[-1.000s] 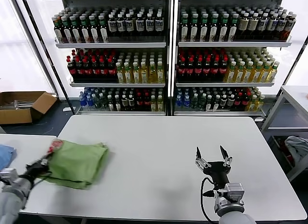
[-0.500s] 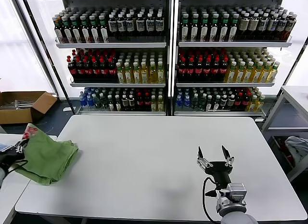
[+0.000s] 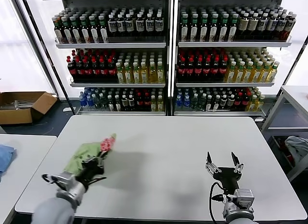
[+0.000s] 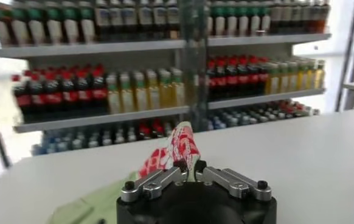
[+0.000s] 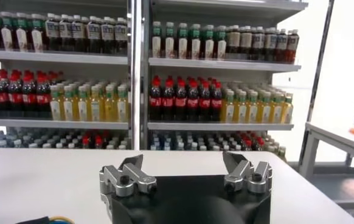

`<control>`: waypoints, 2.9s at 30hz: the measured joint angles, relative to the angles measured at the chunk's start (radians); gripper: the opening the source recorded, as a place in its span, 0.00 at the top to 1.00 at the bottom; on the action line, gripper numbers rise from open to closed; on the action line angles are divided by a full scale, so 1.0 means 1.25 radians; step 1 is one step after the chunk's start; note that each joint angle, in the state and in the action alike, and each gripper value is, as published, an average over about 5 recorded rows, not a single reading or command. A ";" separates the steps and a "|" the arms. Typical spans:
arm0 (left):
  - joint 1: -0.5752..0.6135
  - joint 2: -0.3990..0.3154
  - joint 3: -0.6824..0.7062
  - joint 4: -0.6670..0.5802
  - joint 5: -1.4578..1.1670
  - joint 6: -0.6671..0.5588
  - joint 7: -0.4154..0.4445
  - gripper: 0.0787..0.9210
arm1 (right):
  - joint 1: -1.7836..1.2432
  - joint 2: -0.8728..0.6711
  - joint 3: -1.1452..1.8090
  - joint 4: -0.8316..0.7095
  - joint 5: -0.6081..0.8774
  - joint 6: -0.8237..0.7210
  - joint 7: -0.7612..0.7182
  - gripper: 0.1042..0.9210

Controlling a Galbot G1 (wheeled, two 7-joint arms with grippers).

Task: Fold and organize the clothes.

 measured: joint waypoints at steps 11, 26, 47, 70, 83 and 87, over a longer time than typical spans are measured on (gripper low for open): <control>-0.060 -0.079 0.134 0.034 0.069 0.018 -0.022 0.92 | -0.003 0.018 -0.016 -0.003 -0.025 -0.009 0.005 0.12; -0.098 -0.120 0.197 0.015 -0.017 -0.015 -0.052 0.42 | 0.060 0.024 -0.088 -0.048 0.059 -0.075 0.032 0.12; -0.038 -0.022 -0.031 -0.023 -0.035 0.033 -0.126 0.12 | 0.389 0.044 -0.318 -0.273 0.495 -0.166 0.124 0.21; -0.021 -0.020 -0.086 -0.018 -0.060 0.055 -0.147 0.12 | 0.428 0.076 -0.382 -0.366 0.525 -0.180 0.150 0.82; -0.005 -0.027 -0.089 -0.031 -0.061 0.055 -0.147 0.12 | 0.408 0.084 -0.371 -0.357 0.526 -0.181 0.157 1.00; -0.006 -0.034 -0.085 -0.037 -0.060 0.054 -0.148 0.12 | 0.414 0.051 -0.364 -0.338 0.534 -0.182 0.157 1.00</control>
